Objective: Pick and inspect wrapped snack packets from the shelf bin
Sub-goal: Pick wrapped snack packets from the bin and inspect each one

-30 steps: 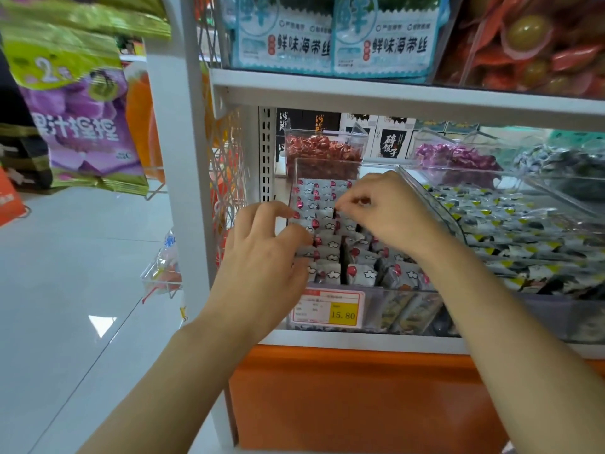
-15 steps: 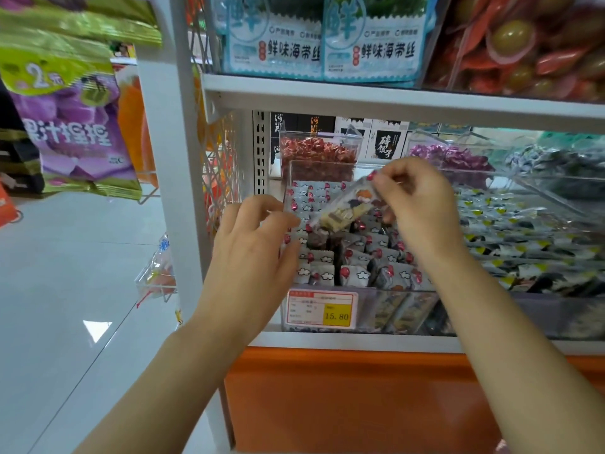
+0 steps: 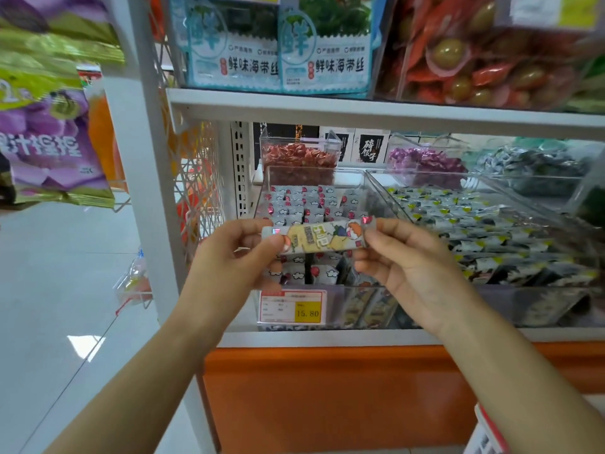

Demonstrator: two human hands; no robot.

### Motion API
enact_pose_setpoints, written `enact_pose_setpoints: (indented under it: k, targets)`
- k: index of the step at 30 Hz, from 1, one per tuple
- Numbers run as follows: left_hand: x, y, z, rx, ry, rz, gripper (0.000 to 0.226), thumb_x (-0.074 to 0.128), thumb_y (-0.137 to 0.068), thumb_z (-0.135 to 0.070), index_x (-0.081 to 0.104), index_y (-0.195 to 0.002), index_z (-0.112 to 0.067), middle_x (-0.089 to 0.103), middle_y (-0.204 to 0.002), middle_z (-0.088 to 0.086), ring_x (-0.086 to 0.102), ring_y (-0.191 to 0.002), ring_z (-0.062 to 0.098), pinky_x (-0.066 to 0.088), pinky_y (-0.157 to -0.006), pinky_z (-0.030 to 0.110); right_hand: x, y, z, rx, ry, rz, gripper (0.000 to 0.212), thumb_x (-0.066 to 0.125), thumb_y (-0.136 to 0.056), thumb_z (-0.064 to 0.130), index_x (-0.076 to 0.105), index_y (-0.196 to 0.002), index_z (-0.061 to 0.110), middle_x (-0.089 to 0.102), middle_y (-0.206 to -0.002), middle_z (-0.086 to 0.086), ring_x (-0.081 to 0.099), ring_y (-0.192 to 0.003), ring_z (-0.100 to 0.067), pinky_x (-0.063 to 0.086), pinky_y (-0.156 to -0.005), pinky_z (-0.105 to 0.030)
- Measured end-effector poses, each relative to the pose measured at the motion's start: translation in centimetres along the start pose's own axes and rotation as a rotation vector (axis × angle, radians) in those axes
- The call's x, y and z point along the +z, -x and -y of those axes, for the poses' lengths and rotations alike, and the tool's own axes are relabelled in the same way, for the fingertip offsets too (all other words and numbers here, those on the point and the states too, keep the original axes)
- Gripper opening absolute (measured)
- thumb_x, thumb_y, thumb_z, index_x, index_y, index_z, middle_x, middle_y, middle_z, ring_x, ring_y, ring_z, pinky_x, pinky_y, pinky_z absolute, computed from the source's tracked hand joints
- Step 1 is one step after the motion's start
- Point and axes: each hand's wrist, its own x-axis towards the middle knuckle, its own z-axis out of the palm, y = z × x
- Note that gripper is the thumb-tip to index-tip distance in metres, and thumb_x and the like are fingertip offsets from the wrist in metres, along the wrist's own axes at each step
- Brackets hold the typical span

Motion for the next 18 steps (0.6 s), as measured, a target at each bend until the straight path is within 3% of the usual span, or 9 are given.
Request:
enact_pose_setpoints:
  k: [4,8,13,18]
  targets:
    - [-0.02,-0.04,0.01,-0.101,0.203,0.071,0.031,0.061,-0.076,-0.026,0.062,-0.1,-0.006,0.068,-0.071,-0.001,0.064,-0.063,0.008,0.053,-0.053,0.018,-0.51,0.13,0.01,0.03,-0.009,0.006,0.018,0.064,-0.066,0.012,0.064,-0.083,0.006,0.065,-0.063,-0.003,0.063,-0.055,-0.013,0.053,-0.05,-0.021]
    - [-0.15,-0.2,0.12,-0.134,0.388,0.126,0.033,0.059,-0.073,-0.023,0.06,-0.098,-0.002,0.059,-0.063,0.001,0.053,-0.053,0.007,0.049,-0.05,0.015,-0.55,0.16,-0.22,0.074,-0.046,0.008,0.02,0.063,-0.068,0.012,0.063,-0.087,0.004,0.063,-0.06,-0.003,0.062,-0.052,-0.012,0.051,-0.047,-0.02]
    - [0.01,-0.49,0.18,-0.144,0.518,0.101,0.033,0.058,-0.074,-0.015,0.059,-0.103,0.001,0.051,-0.08,0.013,0.047,-0.047,0.005,0.047,-0.047,0.014,-0.37,0.01,-0.33,0.145,-0.164,-0.018,0.015,0.062,-0.068,0.01,0.061,-0.082,0.006,0.06,-0.055,-0.004,0.059,-0.048,-0.011,0.049,-0.043,-0.019]
    - [-0.13,-0.59,0.18,-0.173,0.59,0.064,0.026,0.058,-0.073,-0.014,0.062,-0.096,-0.003,0.056,-0.077,0.009,0.051,-0.048,0.003,0.049,-0.048,0.013,0.11,-0.05,-0.38,0.194,-0.281,-0.002,0.008,0.061,-0.068,0.008,0.058,-0.076,0.007,0.056,-0.054,-0.005,0.055,-0.045,-0.011,0.047,-0.04,-0.018]
